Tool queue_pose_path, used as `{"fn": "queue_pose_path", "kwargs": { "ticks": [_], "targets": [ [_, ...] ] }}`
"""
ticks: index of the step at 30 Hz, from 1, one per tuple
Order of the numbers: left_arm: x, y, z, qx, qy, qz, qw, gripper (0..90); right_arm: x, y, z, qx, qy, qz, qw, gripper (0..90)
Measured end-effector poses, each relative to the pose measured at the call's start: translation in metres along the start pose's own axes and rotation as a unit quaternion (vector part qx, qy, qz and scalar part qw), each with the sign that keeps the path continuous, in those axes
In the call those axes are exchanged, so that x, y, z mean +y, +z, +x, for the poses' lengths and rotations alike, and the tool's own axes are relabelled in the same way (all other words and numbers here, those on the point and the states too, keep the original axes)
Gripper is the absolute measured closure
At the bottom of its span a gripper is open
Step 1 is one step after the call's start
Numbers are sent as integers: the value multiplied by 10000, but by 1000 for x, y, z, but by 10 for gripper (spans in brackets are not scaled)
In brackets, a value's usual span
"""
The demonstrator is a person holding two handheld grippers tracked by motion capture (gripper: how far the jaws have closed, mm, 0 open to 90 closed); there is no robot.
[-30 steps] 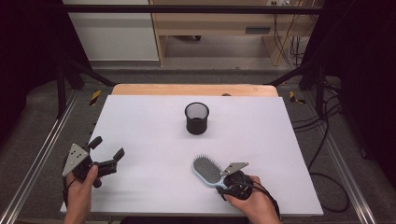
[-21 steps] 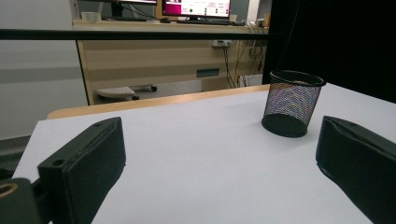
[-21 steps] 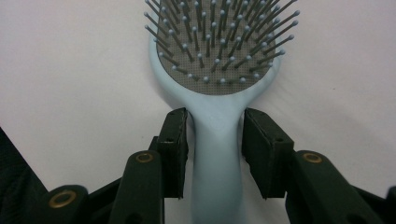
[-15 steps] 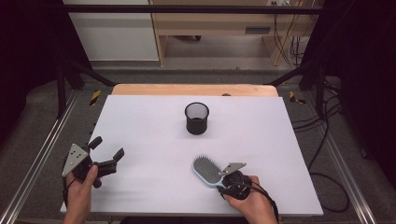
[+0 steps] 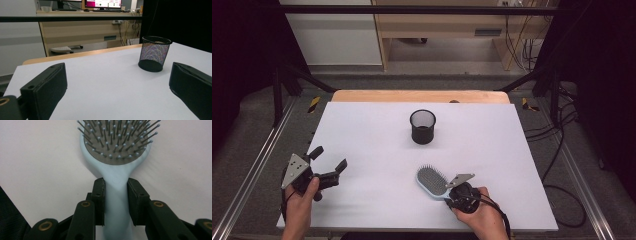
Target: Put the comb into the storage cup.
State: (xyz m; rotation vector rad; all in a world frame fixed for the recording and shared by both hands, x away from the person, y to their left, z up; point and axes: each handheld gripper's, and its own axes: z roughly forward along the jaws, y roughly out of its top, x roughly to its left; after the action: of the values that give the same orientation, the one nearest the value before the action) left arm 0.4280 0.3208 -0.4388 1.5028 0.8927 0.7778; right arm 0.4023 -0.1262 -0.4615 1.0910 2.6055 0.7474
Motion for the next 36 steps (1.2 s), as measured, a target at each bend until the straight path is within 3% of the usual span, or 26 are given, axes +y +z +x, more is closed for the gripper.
{"fn": "queue_pose_path", "kwargs": {
  "ticks": [5,18,23,27,36],
  "targets": [
    [0,0,1,2,-26,-16,10000,16,3,-3,-10,-3,57,-248,9997,696],
    [0,-2,2,-24,-109,-44,9999,17,23,-11,-57,-376,313,-781,9957,696],
    [0,-1,-2,-21,-131,6,9999,18,21,-14,-73,-520,513,-1130,9909,696],
    [1,-6,-8,-1,-328,-89,9994,17,19,-13,-82,-582,568,-1358,9874,696],
    [3,-1,-18,-92,-182,-37,9998,17,13,-14,-93,-816,911,-1809,9759,697]
  ]
}}
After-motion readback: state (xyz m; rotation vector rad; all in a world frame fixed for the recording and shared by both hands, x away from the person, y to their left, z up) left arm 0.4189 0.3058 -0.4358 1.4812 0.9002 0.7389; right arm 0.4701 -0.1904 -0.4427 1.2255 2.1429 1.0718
